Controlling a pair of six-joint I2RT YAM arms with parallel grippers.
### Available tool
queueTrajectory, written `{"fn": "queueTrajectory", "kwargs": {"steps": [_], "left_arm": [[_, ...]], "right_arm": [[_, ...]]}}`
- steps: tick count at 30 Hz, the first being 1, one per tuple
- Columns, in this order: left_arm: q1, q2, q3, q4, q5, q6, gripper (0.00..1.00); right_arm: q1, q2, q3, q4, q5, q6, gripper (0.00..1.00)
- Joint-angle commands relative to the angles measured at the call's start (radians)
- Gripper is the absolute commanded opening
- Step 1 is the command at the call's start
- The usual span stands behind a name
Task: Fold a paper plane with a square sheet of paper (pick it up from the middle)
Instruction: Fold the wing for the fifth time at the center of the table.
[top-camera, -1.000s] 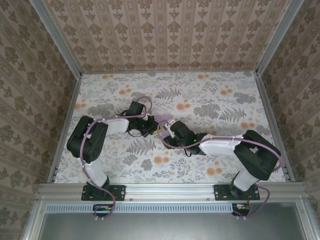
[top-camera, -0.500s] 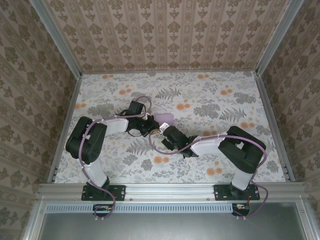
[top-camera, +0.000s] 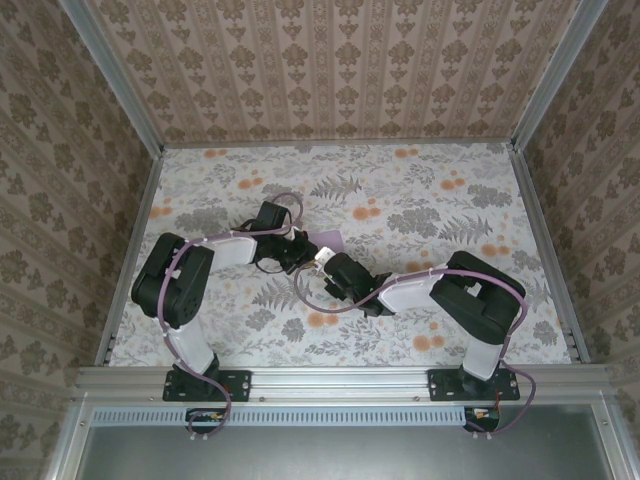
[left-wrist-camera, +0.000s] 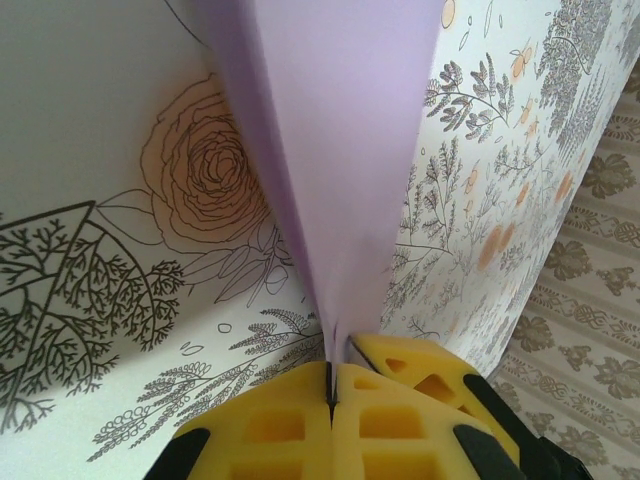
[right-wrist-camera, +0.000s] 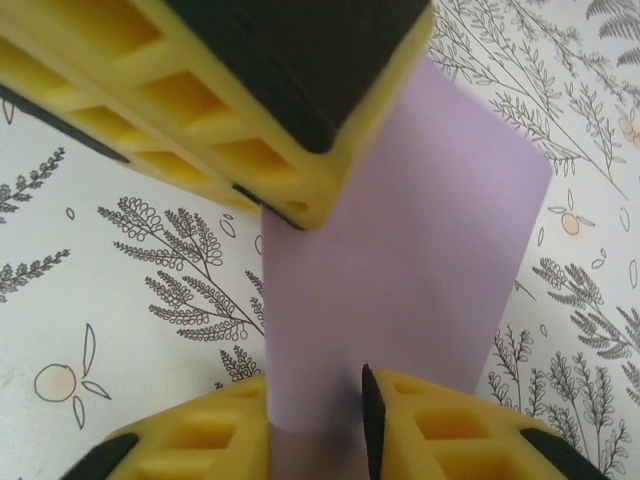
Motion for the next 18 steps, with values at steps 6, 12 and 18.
{"fn": "queueTrajectory", "kwargs": {"steps": [6, 12, 18], "left_arm": [[0.027, -0.064, 0.022, -0.055, 0.005, 0.007, 0.12], [0.108, -0.131, 0.01, -0.095, -0.007, 0.035, 0.31], [0.208, -0.241, -0.033, -0.151, -0.031, 0.073, 0.48]], "right_arm": [[0.005, -0.011, -0.001, 0.016, 0.005, -0.018, 0.17], [0.002, -0.026, 0.003, 0.006, -0.032, 0.005, 0.09], [-0.022, -0.043, 0.012, -0.012, -0.123, 0.078, 0.0]]}}
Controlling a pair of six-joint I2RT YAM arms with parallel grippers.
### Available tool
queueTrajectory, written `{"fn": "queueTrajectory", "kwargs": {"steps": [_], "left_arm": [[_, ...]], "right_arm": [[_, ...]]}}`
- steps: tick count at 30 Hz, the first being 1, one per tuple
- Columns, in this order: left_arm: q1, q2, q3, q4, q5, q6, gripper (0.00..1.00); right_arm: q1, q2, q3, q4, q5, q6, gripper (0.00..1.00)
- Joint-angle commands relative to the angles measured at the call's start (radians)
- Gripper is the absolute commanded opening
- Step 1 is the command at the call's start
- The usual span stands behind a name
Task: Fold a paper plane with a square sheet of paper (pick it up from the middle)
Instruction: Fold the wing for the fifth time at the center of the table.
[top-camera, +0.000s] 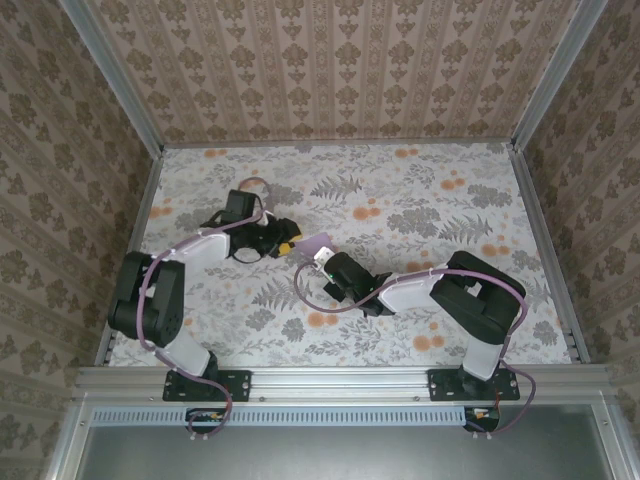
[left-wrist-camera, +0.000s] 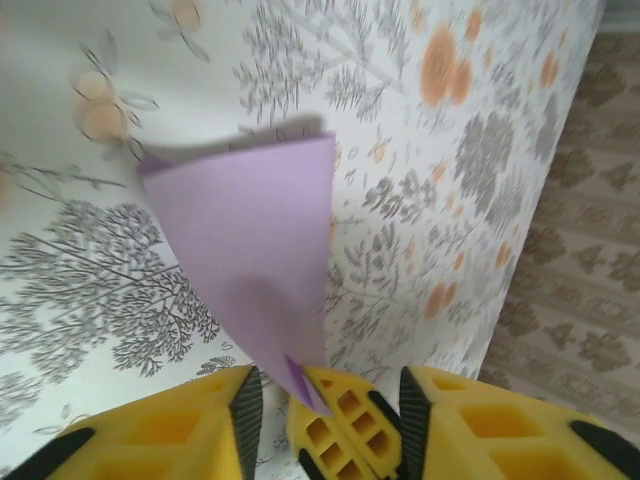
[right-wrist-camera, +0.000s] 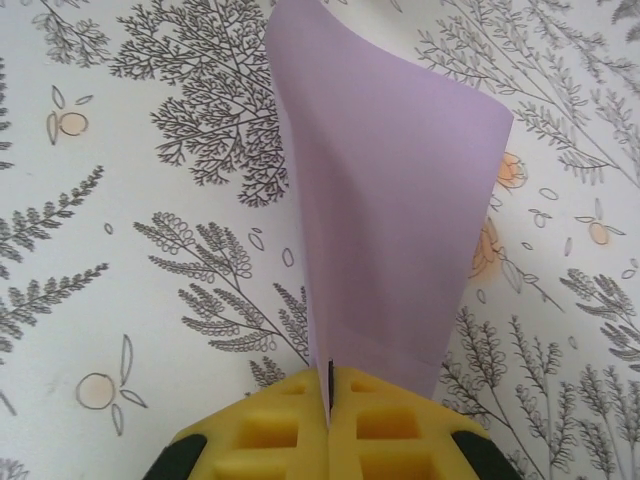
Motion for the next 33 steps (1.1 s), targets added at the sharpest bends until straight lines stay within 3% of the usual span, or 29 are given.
{"fn": "queueTrajectory", "kwargs": {"steps": [1, 8, 16, 24, 33], "left_arm": [[0.045, -0.077, -0.039, -0.056, -0.034, 0.037, 0.51], [0.087, -0.153, -0.135, -0.033, -0.065, 0.055, 0.73], [0.083, -0.195, -0.256, 0.125, -0.037, 0.079, 0.99], [0.054, -0.308, -0.326, 0.171, -0.056, 0.136, 1.0], [-0.006, -0.279, -0.341, 0.23, -0.036, 0.127, 1.0]], "right_arm": [[-0.022, -0.045, 0.016, -0.027, -0.084, 0.067, 0.0], [-0.068, -0.064, 0.055, -0.078, -0.265, 0.182, 0.0], [-0.123, -0.038, 0.105, -0.11, -0.492, 0.357, 0.0], [-0.166, 0.03, 0.138, -0.08, -0.669, 0.503, 0.0], [-0.171, 0.064, 0.141, -0.075, -0.703, 0.546, 0.0]]}}
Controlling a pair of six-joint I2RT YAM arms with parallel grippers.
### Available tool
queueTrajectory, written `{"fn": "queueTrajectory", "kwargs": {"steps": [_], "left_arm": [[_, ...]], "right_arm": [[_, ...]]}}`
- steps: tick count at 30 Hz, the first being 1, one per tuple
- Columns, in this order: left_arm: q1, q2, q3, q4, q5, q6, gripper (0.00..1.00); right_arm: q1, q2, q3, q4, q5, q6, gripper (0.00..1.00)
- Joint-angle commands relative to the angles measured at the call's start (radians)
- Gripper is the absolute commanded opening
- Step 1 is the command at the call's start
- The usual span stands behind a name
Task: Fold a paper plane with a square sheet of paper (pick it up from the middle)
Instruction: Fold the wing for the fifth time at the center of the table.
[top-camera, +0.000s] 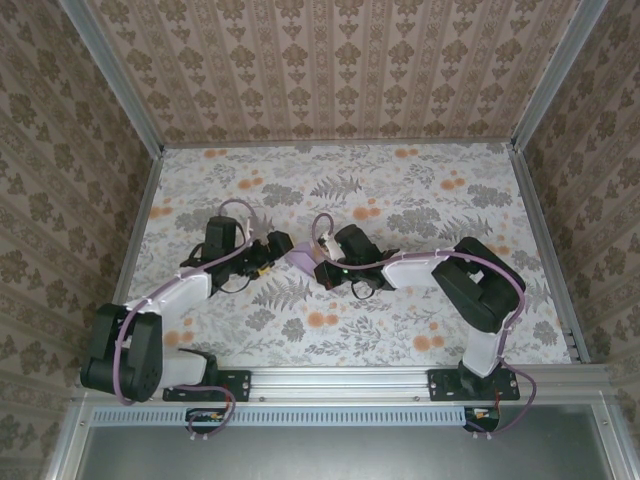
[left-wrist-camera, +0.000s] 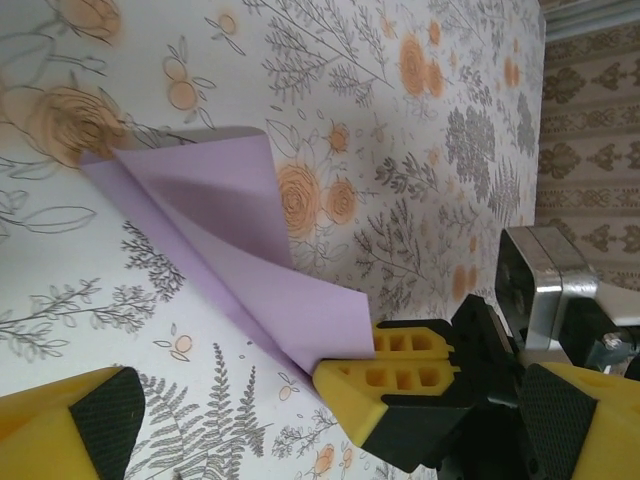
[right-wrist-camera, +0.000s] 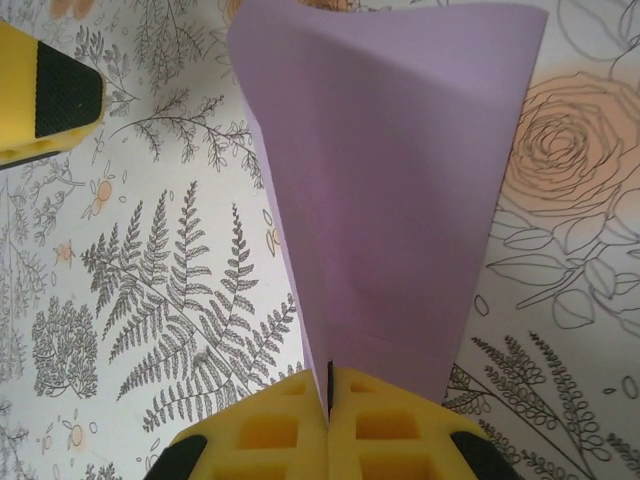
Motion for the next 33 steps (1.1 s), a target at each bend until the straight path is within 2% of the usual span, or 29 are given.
{"fn": "queueTrajectory", "kwargs": {"steps": [1, 8, 14, 19, 33], "left_arm": [[-0.024, 0.024, -0.018, 0.063, 0.025, 0.014, 1.0], [-0.062, 0.078, -0.021, 0.138, 0.062, -0.014, 0.97], [-0.078, 0.123, -0.02, 0.225, 0.096, -0.056, 0.93], [-0.095, 0.167, -0.006, 0.243, 0.104, -0.066, 0.87], [-0.105, 0.224, 0.008, 0.262, 0.099, -0.086, 0.79]], "right_arm": [[-0.003, 0.021, 0.022, 0.001, -0.047, 0.038, 0.0], [-0.019, 0.039, 0.015, 0.017, -0.093, 0.073, 0.0], [-0.027, 0.056, 0.017, 0.019, -0.123, 0.086, 0.06], [-0.034, 0.062, 0.02, 0.017, -0.141, 0.094, 0.13], [-0.05, 0.073, 0.018, 0.027, -0.2, 0.103, 0.21]]}}
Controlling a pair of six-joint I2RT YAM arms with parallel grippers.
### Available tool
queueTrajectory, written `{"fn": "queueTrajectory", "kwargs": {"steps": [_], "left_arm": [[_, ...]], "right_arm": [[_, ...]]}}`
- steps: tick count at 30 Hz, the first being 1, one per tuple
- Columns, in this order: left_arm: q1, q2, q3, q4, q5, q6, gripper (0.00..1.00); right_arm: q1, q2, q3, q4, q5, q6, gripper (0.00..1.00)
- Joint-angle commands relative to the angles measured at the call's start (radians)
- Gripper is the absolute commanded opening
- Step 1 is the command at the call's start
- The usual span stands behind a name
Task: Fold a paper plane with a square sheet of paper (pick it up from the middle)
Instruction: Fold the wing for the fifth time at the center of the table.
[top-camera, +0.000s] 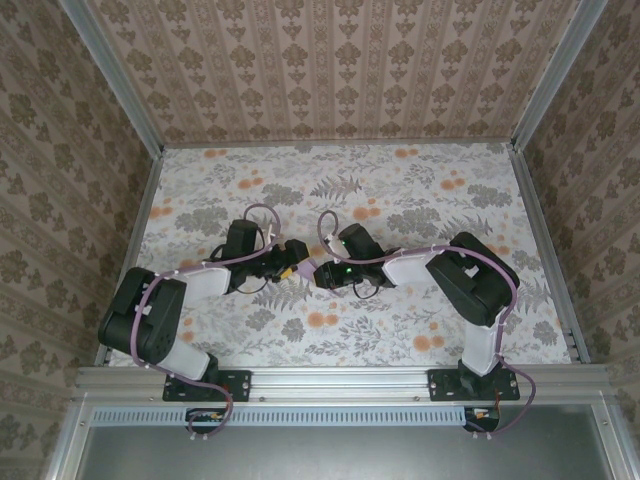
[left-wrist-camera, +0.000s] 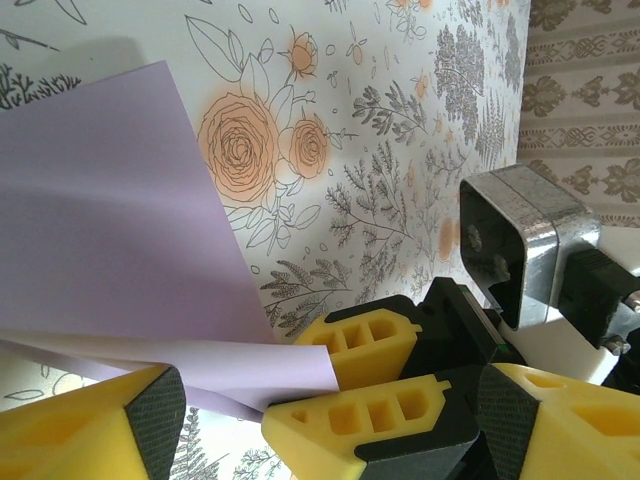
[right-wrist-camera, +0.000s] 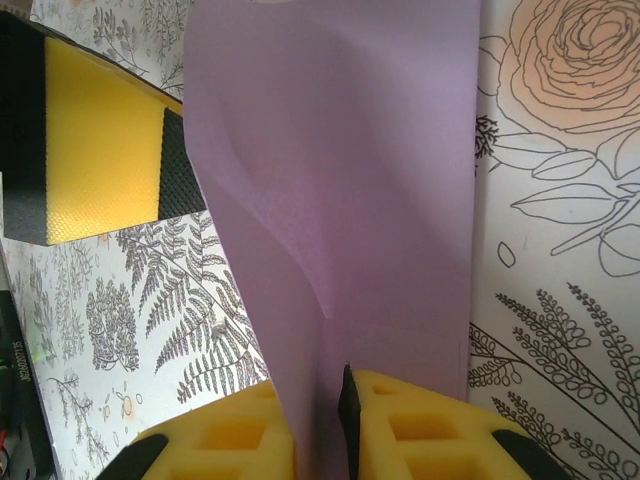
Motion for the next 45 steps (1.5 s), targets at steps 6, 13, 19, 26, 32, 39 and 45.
{"fn": "queueTrajectory", "kwargs": {"steps": [6, 13, 19, 26, 32, 39, 45], "left_arm": [[-0.005, 0.038, 0.027, 0.002, -0.002, -0.018, 0.72], [-0.005, 0.062, 0.031, -0.005, -0.011, -0.029, 0.67], [-0.005, 0.073, 0.032, -0.024, -0.024, -0.03, 0.64], [-0.005, 0.079, 0.037, -0.025, -0.026, -0.042, 0.62], [-0.005, 0.081, 0.042, -0.028, -0.021, -0.048, 0.61], [-0.005, 0.086, 0.046, -0.029, -0.015, -0.053, 0.59], [-0.004, 0.072, 0.045, -0.039, -0.015, -0.055, 0.59]], "right_arm": [[-0.005, 0.021, 0.018, 0.01, -0.05, -0.012, 0.22], [-0.005, -0.001, 0.048, -0.052, -0.048, -0.064, 0.23], [-0.003, -0.031, 0.066, -0.086, -0.04, -0.107, 0.26], [0.019, -0.048, 0.099, -0.187, 0.047, -0.188, 0.3], [0.054, -0.081, 0.109, -0.247, 0.165, -0.287, 0.37], [0.09, -0.077, 0.125, -0.252, 0.245, -0.386, 0.37], [0.095, -0.048, 0.136, -0.245, 0.247, -0.406, 0.25]]}}
